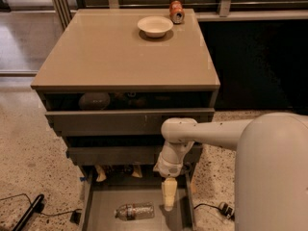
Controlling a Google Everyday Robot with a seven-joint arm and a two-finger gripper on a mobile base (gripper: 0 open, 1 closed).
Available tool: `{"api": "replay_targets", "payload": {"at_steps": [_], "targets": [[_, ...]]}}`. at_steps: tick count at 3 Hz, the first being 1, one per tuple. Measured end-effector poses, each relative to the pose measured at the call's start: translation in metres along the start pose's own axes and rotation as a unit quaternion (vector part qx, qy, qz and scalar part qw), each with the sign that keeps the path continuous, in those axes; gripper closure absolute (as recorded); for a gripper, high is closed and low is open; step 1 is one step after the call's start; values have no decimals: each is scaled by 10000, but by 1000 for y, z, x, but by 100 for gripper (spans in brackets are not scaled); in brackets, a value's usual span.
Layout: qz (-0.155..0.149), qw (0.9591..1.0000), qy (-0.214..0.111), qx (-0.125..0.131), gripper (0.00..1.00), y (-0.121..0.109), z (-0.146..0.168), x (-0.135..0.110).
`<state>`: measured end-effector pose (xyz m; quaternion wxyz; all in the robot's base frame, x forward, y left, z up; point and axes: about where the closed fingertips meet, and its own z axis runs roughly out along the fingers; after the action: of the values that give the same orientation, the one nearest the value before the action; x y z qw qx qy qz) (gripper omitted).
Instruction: Pick water bottle from bottom drawer and place on counter
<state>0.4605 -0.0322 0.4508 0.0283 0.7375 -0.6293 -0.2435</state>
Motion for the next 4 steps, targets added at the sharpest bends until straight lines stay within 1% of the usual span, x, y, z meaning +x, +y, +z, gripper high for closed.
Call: {"api": "replay_targets", "payload": {"at_steps": [1, 2, 3, 4], "targets": [[92, 9999, -132, 50, 0, 12, 10, 14], [98, 9998, -135, 52, 0, 13, 10, 14], [103, 9993, -134, 342, 0, 12, 9, 13], [212, 9942, -50, 1049, 0, 22, 7, 17]]}}
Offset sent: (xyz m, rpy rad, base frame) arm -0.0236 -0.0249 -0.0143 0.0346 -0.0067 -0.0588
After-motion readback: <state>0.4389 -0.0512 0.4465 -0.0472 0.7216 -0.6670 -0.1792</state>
